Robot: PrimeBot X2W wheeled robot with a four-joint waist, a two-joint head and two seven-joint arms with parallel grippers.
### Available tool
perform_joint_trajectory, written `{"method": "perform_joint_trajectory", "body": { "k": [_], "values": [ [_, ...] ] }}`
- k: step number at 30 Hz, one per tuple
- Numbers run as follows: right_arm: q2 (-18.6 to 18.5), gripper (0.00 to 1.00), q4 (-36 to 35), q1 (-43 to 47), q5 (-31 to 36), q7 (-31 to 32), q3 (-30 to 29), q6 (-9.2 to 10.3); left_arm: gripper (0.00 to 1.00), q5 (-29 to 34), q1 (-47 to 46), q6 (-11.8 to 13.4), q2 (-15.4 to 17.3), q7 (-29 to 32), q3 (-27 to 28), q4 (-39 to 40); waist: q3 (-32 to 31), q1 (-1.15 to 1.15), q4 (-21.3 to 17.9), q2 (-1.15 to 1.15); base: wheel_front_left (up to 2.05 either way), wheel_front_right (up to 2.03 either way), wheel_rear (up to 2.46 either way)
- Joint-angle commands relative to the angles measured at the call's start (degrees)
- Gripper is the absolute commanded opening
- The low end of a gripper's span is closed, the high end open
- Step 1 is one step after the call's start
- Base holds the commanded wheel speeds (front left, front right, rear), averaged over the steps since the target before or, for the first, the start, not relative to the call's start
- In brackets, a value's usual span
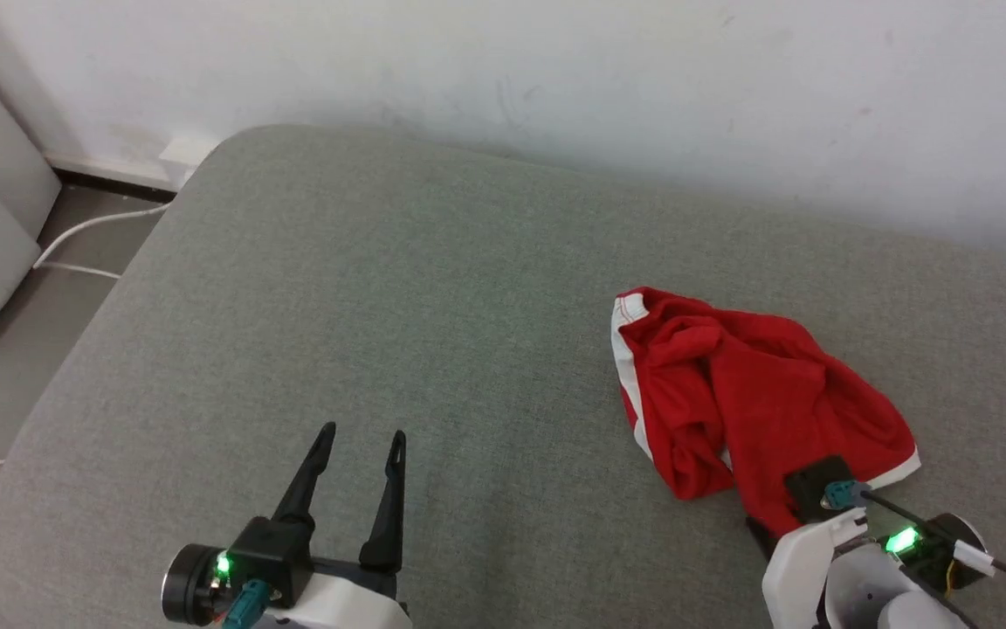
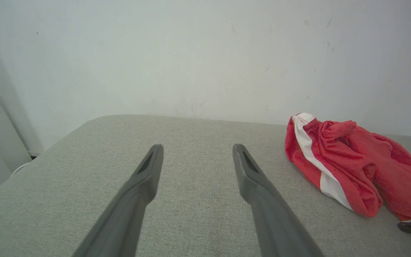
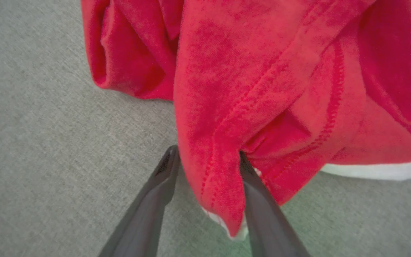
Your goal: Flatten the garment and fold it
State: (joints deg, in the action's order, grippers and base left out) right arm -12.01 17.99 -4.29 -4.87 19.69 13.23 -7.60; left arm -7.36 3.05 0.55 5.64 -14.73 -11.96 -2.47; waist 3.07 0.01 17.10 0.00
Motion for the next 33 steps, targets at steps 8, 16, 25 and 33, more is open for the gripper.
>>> {"method": "perform_joint_trajectory", "body": {
  "k": [8, 16, 25, 33],
  "values": [
    [-3.37, 0.00, -2.10, 1.04, -1.51, -1.03, -4.90, 0.11, 1.00, 0.92, 0.46, -0.92, -1.14, -0.27, 1.16, -1.09, -1.90, -0.01, -3.02, 0.00, 0.00, 0.00, 0.00],
    [-10.01, 0.00, -5.47, 3.46, -1.00, 0.67, -17.57, 0.11, 1.00, 1.44, 0.71, -1.73, -1.86, -0.27, 1.08, -1.43, -3.39, -0.01, -5.64, 0.00, 0.00, 0.00, 0.00],
    [-5.32, 1.00, -0.01, 1.06, 8.50, -2.71, -25.85, 0.11, 1.00, 1.68, 0.19, -2.20, -2.29, -0.27, 1.52, -1.67, -2.44, -0.01, -6.51, 0.00, 0.00, 0.00, 0.00],
    [1.68, 1.00, -5.64, 0.97, 7.75, -11.47, -23.08, 0.11, 1.00, 1.73, 0.18, -2.58, -2.47, -0.27, 2.22, -1.50, -3.64, -0.01, -9.25, 0.00, 0.00, 0.00, 0.00]
  ]
}}
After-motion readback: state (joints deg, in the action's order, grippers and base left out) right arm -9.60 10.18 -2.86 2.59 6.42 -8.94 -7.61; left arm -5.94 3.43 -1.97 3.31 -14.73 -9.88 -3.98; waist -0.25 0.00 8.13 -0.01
